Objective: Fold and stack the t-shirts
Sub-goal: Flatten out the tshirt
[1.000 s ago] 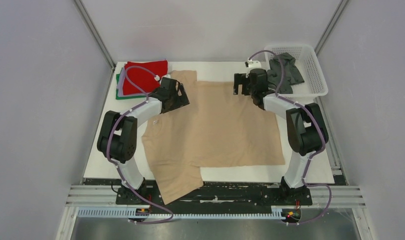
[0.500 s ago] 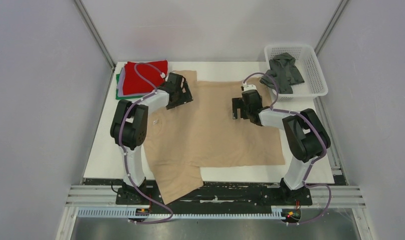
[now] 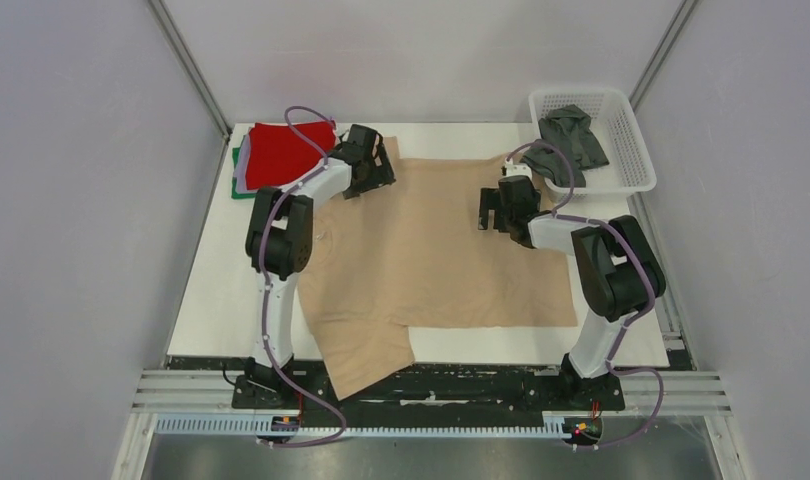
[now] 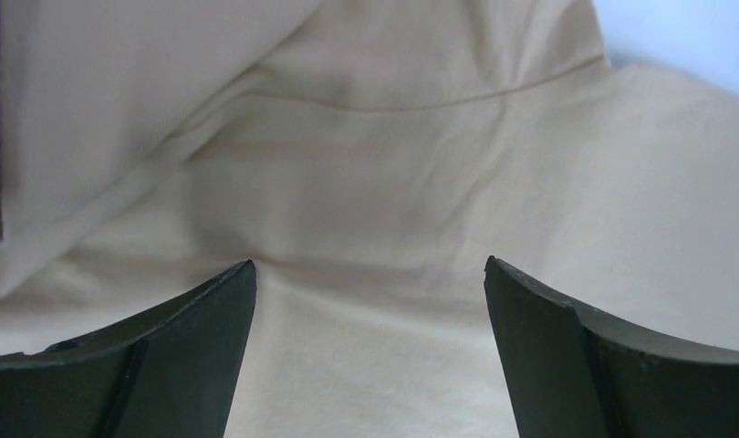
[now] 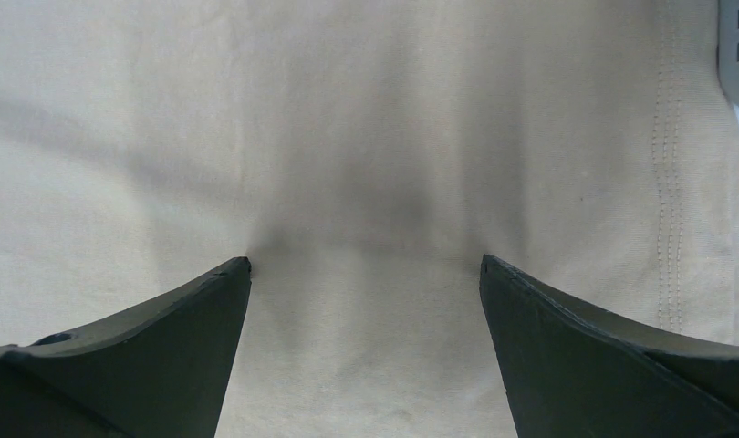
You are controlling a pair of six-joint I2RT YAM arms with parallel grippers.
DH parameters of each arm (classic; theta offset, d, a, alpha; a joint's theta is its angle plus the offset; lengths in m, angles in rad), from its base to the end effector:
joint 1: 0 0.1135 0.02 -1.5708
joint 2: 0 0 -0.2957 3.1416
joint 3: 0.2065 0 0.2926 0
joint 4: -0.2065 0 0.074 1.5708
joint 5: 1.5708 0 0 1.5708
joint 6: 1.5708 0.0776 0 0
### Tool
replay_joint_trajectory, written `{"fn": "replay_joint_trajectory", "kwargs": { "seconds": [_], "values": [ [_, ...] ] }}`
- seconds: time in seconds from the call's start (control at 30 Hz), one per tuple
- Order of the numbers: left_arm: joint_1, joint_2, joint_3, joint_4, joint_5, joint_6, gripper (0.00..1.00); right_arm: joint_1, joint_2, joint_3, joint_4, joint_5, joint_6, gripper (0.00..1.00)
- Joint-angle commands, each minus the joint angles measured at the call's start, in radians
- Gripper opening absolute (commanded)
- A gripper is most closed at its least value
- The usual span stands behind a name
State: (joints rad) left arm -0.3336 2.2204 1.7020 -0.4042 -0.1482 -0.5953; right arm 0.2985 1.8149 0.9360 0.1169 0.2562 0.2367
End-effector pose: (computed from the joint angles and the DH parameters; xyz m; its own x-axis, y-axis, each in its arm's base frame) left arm 0.5408 -0.1753 0.1390 -0.7580 -0.3243 -0.5659 -0.2240 0.9443 -0.2411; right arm 0.4151 0.1071 0.1153 -0.6671 0.0321 -0.7443 0.0485 0.9988 -0.0004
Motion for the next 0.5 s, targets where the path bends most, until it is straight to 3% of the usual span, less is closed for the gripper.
{"fn": "replay_joint_trajectory", "kwargs": {
  "seconds": [0.0, 0.27, 0.37, 0.47],
  "values": [
    [-0.003, 0.127, 0.175, -0.111, 0.006, -0.019, 1.00, -0.019, 0.014, -0.017, -0.045, 0.018, 0.011, 0.98],
    [-0.001, 0.194, 0.455, -0.242, -0.001, 0.056, 1.00, -0.019, -0.097, 0.040, -0.057, -0.082, -0.012, 0.98],
    [-0.012, 0.080, 0.399, -0.248, 0.019, 0.088, 1.00, -0.019, -0.211, 0.002, -0.056, -0.124, 0.001, 0.98],
    [-0.039, -0.107, 0.222, -0.243, -0.015, 0.103, 1.00, -0.019, -0.358, -0.093, -0.044, -0.130, 0.044, 0.98]
  ]
}}
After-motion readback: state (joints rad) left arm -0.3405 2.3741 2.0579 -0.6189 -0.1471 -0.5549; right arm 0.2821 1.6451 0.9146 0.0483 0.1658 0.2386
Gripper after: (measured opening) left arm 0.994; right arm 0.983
